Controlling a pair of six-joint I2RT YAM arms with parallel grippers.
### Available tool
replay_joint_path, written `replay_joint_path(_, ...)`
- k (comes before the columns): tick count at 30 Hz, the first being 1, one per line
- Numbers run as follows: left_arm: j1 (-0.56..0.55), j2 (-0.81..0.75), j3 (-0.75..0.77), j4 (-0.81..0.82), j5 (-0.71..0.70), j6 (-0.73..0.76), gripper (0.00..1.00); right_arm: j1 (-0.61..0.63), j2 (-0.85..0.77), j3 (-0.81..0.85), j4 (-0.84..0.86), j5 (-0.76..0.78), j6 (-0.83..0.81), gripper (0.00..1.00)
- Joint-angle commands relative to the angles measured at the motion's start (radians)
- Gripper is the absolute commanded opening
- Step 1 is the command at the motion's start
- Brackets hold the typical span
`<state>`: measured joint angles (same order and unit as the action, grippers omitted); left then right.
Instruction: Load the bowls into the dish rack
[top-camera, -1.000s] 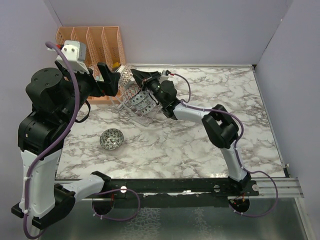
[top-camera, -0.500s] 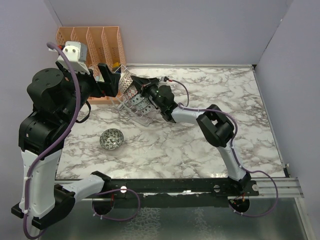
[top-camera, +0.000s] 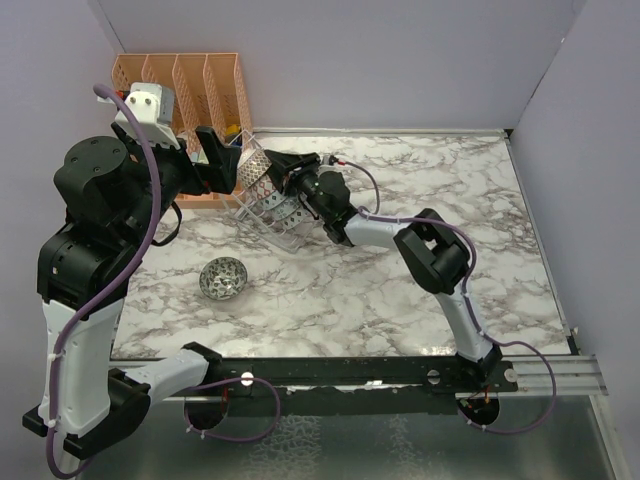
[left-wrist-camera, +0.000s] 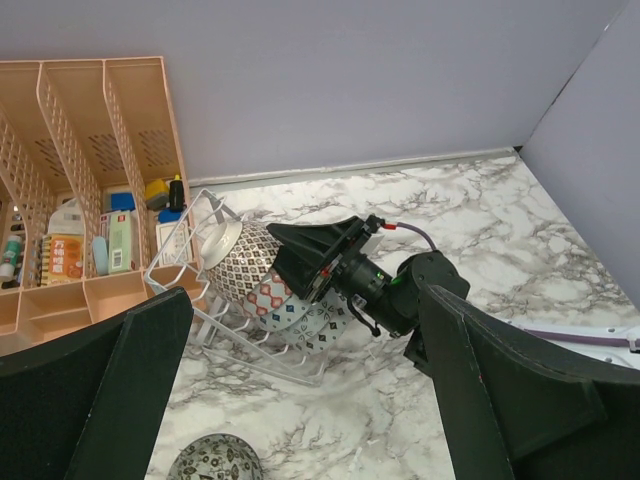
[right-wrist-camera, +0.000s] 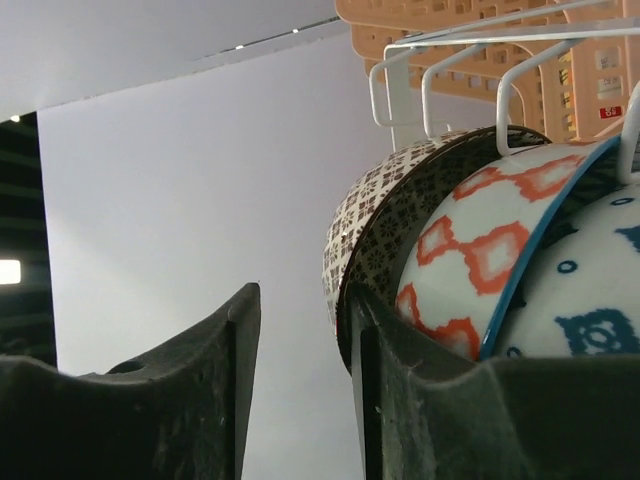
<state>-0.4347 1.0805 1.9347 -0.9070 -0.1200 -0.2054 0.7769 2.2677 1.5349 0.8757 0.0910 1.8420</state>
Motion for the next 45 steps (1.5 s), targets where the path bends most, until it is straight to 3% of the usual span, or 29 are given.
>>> replay_joint_path(1, -0.008, -0.004, 0.008, 0.009, 0.004, 0.009, 0.99, 0.002, -0.076, -0.025, -0.035, -0.021, 0.012, 0.42)
replay_joint_path(16, -0.008, 0.005, 0.01, 0.015, 0.007, -0.01, 0.99, 0.001, -0.199, -0.149, -0.156, -0.06, 0.022, 0.46)
replay_joint_path(25, -0.008, 0.013, 0.015, 0.015, 0.006, -0.014, 0.99, 0.002, -0.36, -0.232, -0.304, -0.081, -0.104, 0.51)
replay_joint_path(29, -0.009, 0.019, 0.026, 0.015, 0.006, -0.012, 0.99, 0.002, -0.42, -0.18, -0.491, -0.158, -0.256, 0.54)
replay_joint_path(36, -0.008, 0.023, 0.06, 0.004, -0.023, -0.003, 0.99, 0.053, -0.423, 0.036, -0.952, -0.301, -0.689, 0.61)
replay_joint_path(39, -0.008, 0.016, 0.064, 0.01, -0.041, -0.002, 0.99, 0.107, -0.376, 0.157, -1.129, -0.343, -0.903, 0.73)
replay_joint_path(45, -0.008, -0.006, 0.054, 0.041, -0.074, -0.004, 0.99, 0.232, -0.208, 0.439, -1.407, -0.436, -1.219, 0.8)
